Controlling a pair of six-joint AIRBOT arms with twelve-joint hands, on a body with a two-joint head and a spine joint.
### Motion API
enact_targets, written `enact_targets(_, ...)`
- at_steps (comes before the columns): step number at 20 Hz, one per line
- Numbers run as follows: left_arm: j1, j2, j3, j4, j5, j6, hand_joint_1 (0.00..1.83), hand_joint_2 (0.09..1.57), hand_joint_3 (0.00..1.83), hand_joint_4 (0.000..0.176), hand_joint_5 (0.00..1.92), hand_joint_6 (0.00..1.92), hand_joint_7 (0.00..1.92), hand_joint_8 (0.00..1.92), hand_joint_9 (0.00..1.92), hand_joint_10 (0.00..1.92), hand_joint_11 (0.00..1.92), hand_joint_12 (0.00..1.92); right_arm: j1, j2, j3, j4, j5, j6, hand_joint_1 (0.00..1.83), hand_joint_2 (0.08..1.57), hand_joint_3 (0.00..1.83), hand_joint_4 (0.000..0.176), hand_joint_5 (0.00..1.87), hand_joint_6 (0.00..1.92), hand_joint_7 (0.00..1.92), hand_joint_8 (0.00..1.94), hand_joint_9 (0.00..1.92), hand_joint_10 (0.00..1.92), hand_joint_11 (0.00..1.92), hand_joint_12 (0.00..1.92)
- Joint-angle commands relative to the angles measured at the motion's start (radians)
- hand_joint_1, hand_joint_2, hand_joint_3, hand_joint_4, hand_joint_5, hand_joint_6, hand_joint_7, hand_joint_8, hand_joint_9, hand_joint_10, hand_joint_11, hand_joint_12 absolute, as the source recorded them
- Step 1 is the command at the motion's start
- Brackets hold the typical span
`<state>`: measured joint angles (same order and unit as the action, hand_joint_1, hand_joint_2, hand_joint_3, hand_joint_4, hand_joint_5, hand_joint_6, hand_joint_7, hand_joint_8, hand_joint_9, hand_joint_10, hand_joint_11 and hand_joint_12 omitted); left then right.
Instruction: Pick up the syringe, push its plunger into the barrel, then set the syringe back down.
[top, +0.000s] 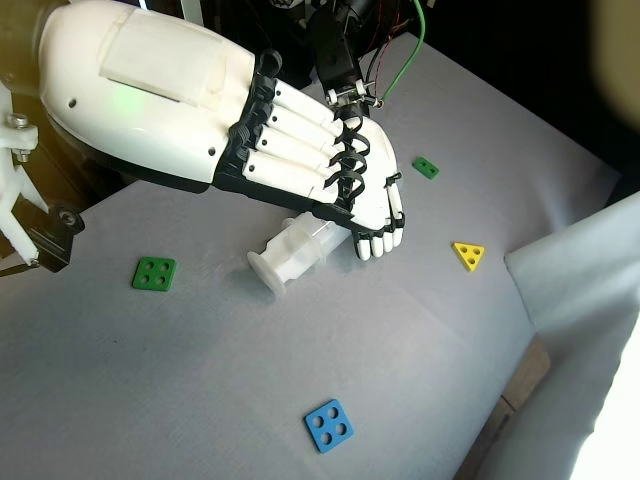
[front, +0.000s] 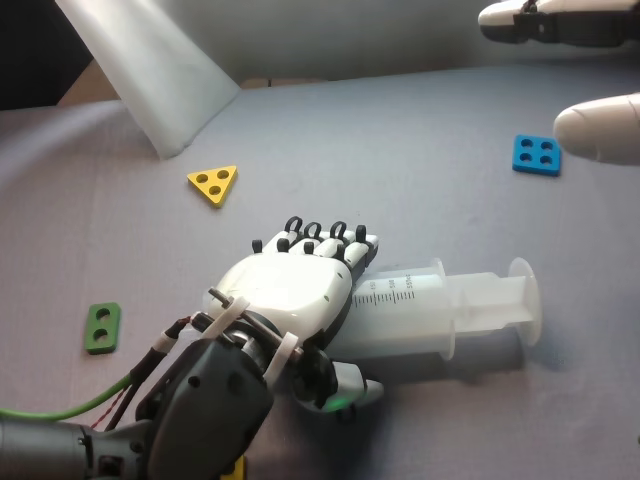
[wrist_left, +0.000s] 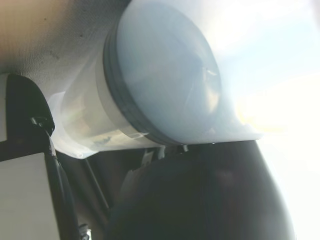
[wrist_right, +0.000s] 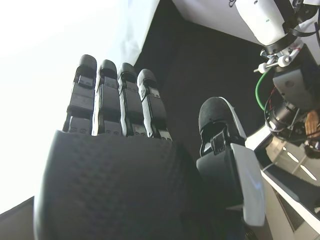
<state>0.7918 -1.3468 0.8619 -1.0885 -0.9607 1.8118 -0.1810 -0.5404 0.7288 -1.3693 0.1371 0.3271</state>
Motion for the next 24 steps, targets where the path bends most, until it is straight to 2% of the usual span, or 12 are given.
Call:
enact_targets(1,0.005,-0.01,0.006,0.05,-0.033,0.011,0.99,0.97,0.0,0.0,0.13,0.0,0.11,0.0,0.1,0.0,0.0,0.39,0.017,0.0,-0.003,0.021,0.019,0.0,0.0,1.39,0.0,0.0,0.16,0.0,0.14,0.0,0.1,0.0,0.0,0.26)
enact_targets(6,0.005,-0.01,0.004,0.05,-0.033,0.007,1.0,0.98,0.0,0.0,0.16,0.01,0.14,0.01,0.12,0.01,0.0,0.41,0.017,0.0,-0.003,0.022,0.017,0.0,0.0,1.39,0.0,0.0,0.17,0.0,0.15,0.0,0.11,0.0,0.0,0.3)
enact_targets(8,0.006,-0.01,0.002,0.05,-0.033,0.004,1.11,1.07,0.0,0.0,0.41,0.01,0.46,0.01,0.43,0.02,0.15,0.63,0.016,0.0,-0.004,0.022,0.017,0.0,0.0,1.38,0.0,0.0,0.19,0.0,0.18,0.0,0.14,0.01,0.0,0.36)
enact_targets(10,0.005,-0.01,0.002,0.053,-0.033,0.004,1.22,1.1,0.0,0.0,0.71,0.01,0.8,0.01,0.79,0.02,0.46,0.59,0.015,0.0,-0.004,0.022,0.017,0.0,0.0,1.38,0.0,0.0,0.15,0.0,0.13,0.0,0.09,0.0,0.0,0.23)
enact_targets(11,0.005,-0.01,0.002,0.053,-0.033,0.002,1.24,1.11,0.01,0.0,0.8,0.96,1.07,0.6,0.96,0.01,0.67,0.44,0.015,0.0,-0.004,0.022,0.017,0.0,0.0,1.38,0.0,0.0,0.17,0.01,0.16,0.0,0.12,0.01,0.0,0.33)
enact_targets(12,0.005,-0.009,0.002,0.054,-0.033,0.002,1.35,1.11,0.0,0.0,0.82,1.04,1.03,0.82,0.97,0.92,0.84,0.46,0.015,0.0,-0.004,0.022,0.017,0.0,0.0,1.38,0.0,0.0,0.18,0.0,0.16,0.0,0.12,0.01,0.0,0.32)
enact_targets(13,0.005,-0.008,0.002,0.056,-0.033,0.001,1.37,1.11,0.0,0.0,0.86,0.98,1.01,0.91,0.97,1.12,0.91,0.49,0.015,0.0,-0.004,0.022,0.017,0.0,0.0,1.38,0.0,0.0,0.18,0.0,0.16,0.0,0.12,0.0,0.0,0.32)
enact_targets(15,0.003,-0.006,0.003,0.063,-0.033,0.001,1.38,1.1,0.0,0.0,0.99,0.76,1.0,0.98,0.97,1.17,0.96,0.68,0.015,0.0,-0.004,0.022,0.016,0.0,0.0,1.38,0.0,0.0,0.18,0.0,0.17,0.0,0.13,0.01,0.0,0.3)
enact_targets(19,0.001,0.001,0.002,0.082,-0.025,-0.001,1.37,1.12,0.0,0.0,1.02,0.77,0.95,1.08,0.83,1.37,0.71,1.42,0.015,0.0,-0.004,0.022,0.016,0.0,0.0,1.38,0.0,0.0,0.18,0.0,0.17,0.0,0.13,0.01,0.0,0.34)
enact_targets(21,-0.003,0.005,0.002,0.094,-0.015,-0.001,1.37,1.13,0.0,0.0,1.03,0.8,0.92,1.13,0.81,1.37,0.68,1.41,0.015,0.0,-0.004,0.023,0.015,0.001,0.0,1.38,0.0,0.0,0.18,0.0,0.18,0.01,0.13,0.01,0.0,0.34)
enact_targets(22,-0.006,0.008,0.002,0.1,-0.01,-0.001,1.46,1.13,0.0,0.0,1.02,0.82,0.92,1.12,0.86,1.28,0.63,1.55,0.016,0.0,-0.004,0.039,0.012,0.001,0.0,1.38,0.0,0.0,0.19,0.01,0.19,0.01,0.15,0.01,0.0,0.38)
enact_targets(24,-0.017,0.014,0.002,0.102,-0.006,-0.001,1.39,1.1,0.0,0.0,1.01,0.78,0.99,1.02,0.9,1.27,0.75,1.26,0.019,0.0,-0.003,0.089,-0.029,0.008,0.0,1.38,0.0,0.0,0.19,0.0,0.19,0.0,0.15,0.01,0.0,0.39)
